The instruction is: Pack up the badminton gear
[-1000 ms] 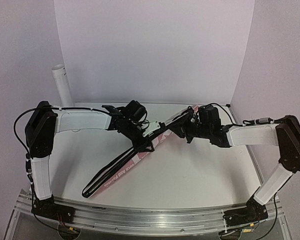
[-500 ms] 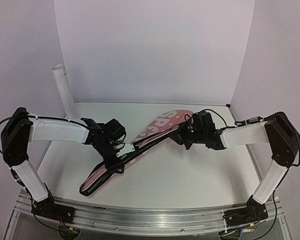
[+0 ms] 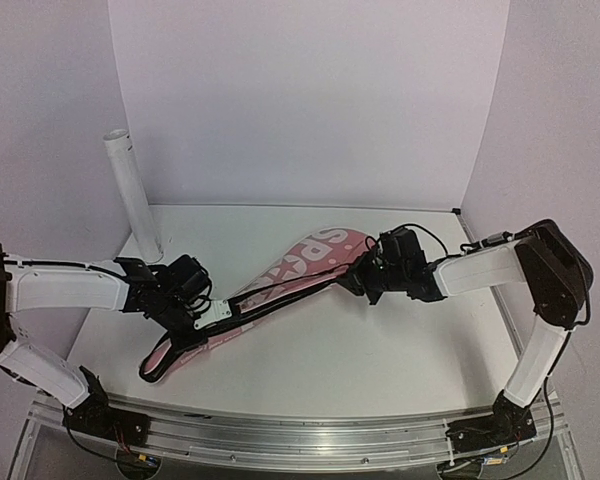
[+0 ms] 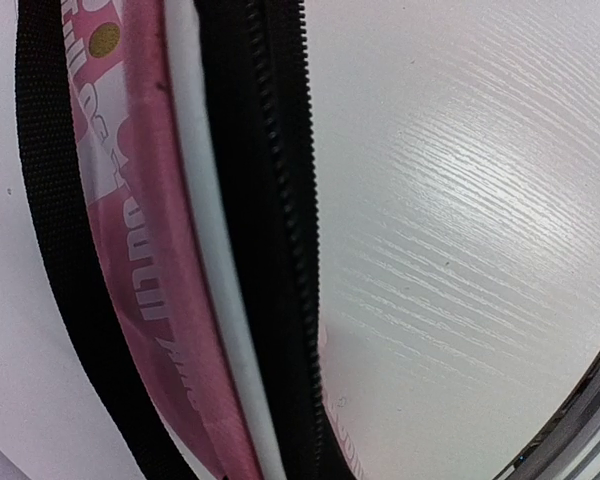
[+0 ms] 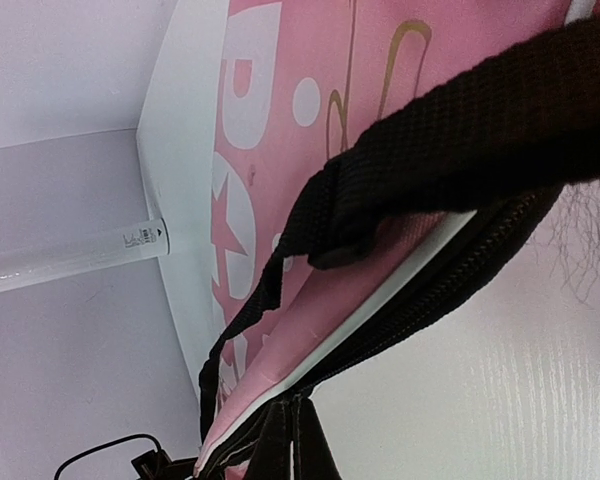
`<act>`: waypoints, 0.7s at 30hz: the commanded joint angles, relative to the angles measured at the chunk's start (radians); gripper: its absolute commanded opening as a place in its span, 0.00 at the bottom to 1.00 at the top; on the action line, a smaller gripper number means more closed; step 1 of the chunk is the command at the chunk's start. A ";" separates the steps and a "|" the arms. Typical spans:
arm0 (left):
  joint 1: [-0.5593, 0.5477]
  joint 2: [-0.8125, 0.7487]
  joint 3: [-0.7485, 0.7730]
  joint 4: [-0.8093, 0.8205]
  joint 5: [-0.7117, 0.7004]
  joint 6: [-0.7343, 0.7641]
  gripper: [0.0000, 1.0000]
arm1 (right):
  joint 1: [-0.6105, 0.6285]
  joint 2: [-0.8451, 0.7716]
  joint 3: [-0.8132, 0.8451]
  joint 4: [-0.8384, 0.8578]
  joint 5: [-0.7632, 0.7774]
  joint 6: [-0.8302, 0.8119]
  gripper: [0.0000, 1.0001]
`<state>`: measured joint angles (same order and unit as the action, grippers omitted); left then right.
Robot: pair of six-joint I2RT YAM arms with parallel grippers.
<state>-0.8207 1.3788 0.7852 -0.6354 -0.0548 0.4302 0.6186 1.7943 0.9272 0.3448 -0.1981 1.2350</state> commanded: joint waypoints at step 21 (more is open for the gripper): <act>-0.012 0.427 0.548 0.311 0.399 -0.191 0.00 | 0.230 0.088 0.055 0.220 -0.058 0.159 0.00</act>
<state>-0.8192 1.7585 1.1724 -0.5937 0.1573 0.2520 0.7738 1.8648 0.9283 0.5171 -0.1760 1.3592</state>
